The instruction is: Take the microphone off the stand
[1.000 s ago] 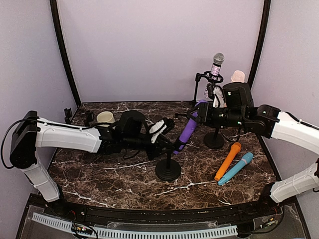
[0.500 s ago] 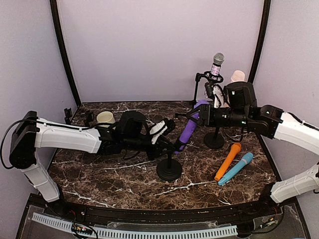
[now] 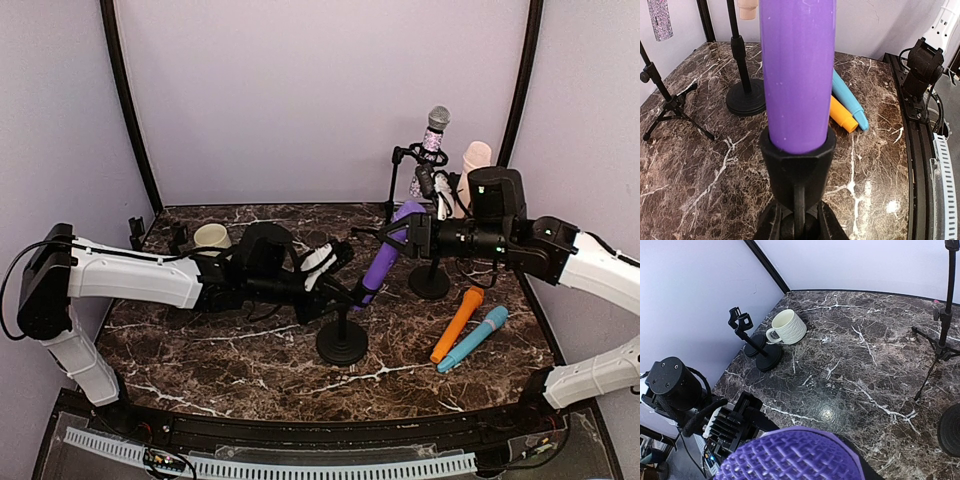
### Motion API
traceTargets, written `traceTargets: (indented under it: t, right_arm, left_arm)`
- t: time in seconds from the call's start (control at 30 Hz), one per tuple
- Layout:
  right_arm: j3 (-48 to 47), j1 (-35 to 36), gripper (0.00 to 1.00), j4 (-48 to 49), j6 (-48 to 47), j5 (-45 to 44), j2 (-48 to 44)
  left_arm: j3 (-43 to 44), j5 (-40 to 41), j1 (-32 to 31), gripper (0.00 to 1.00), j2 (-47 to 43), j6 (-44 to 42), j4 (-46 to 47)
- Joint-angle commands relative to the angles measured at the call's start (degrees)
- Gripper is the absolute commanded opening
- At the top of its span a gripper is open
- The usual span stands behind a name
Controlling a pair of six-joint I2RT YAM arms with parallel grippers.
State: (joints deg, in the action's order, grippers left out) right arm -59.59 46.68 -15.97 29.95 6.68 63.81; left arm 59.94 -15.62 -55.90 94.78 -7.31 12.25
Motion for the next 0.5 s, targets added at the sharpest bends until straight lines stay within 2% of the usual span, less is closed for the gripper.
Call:
traceTargets:
  t: [0.0, 0.47]
  right_arm:
    - [-2.5, 0.0, 0.27, 12.2, 5.9, 0.5, -3.2]
    - [-8.1, 0.0, 0.26, -0.7, 14.1, -17.4, 1.3]
  left_arm:
    - [-2.4, 3.5, 1.0, 0.00, 0.0, -0.6, -6.7]
    - [-3.6, 5.0, 1.0, 0.00, 0.9, -1.6, -7.5]
